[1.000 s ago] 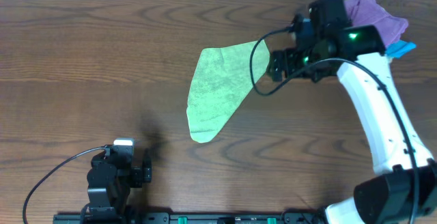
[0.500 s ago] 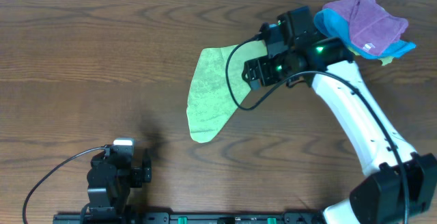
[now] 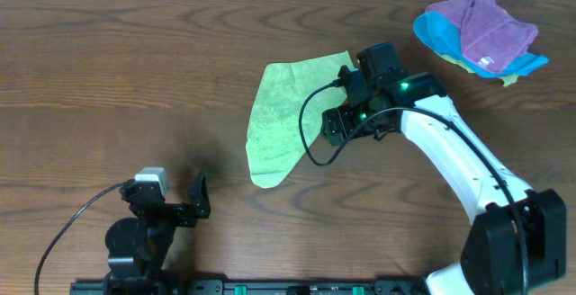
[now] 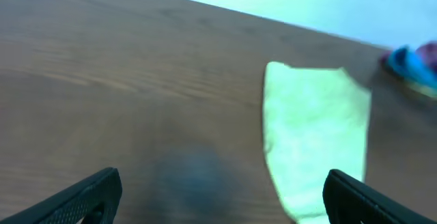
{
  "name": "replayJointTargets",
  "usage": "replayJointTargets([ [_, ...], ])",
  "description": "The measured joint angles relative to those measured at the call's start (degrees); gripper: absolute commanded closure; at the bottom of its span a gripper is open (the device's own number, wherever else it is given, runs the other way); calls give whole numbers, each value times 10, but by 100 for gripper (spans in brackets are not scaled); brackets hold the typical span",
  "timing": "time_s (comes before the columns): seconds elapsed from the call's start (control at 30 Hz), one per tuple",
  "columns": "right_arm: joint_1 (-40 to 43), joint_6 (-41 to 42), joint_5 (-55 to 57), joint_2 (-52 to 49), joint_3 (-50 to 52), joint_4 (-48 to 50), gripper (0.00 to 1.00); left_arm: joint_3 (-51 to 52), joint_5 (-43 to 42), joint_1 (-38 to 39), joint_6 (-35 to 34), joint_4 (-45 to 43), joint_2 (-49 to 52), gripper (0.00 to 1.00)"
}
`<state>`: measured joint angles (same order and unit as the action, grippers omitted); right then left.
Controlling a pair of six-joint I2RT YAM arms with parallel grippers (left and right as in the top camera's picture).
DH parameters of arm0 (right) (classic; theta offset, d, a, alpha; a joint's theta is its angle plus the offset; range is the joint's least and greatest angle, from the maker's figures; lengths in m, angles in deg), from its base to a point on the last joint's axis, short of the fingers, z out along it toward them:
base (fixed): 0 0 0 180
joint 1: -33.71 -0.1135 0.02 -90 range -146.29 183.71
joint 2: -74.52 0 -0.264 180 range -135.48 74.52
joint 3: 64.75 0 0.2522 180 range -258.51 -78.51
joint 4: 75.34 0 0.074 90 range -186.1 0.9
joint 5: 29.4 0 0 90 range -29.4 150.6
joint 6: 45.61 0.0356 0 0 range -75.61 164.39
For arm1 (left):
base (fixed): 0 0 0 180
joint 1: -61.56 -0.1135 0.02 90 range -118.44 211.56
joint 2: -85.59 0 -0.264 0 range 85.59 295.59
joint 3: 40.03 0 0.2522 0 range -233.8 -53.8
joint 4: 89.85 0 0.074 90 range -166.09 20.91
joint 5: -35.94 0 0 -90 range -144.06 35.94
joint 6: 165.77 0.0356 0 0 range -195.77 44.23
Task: Fold the cloth
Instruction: 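Grasp the green cloth's near corner with the left gripper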
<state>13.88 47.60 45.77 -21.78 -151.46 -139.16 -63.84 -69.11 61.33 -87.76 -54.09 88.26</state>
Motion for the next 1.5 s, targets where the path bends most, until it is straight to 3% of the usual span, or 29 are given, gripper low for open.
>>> replayJointTargets([
  [0.2,8,14,-7,0,0,32,9,-54,-57,0,-141,-19,162,4],
  [0.53,65,40,-58,0,0,45,12,-264,-181,0,-222,-32,539,5],
  [0.77,96,42,-78,0,-1,43,12,-275,-249,9,-344,-54,708,5],
  [1.07,109,42,-86,0,-1,45,12,-275,-303,97,-410,-186,859,5],
  [1.5,111,42,-88,27,-1,46,12,-275,-305,100,-422,-170,906,5],
])
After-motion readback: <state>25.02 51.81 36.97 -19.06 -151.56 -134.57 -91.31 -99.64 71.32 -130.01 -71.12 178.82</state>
